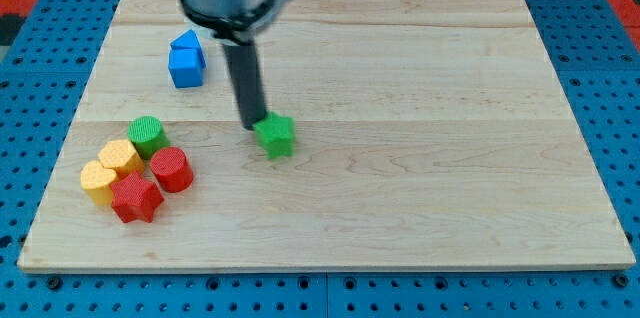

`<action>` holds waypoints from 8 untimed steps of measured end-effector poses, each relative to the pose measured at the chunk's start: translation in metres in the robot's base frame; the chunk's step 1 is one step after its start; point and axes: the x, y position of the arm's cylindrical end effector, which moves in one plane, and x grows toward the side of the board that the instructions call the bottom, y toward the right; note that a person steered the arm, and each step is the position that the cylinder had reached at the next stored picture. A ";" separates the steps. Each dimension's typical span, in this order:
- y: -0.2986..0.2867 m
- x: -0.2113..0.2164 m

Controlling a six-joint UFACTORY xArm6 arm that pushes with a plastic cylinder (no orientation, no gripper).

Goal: Move the green star to the bottom right of the board

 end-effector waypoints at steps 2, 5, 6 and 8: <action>0.130 0.067; 0.074 0.109; 0.117 0.125; 0.117 0.103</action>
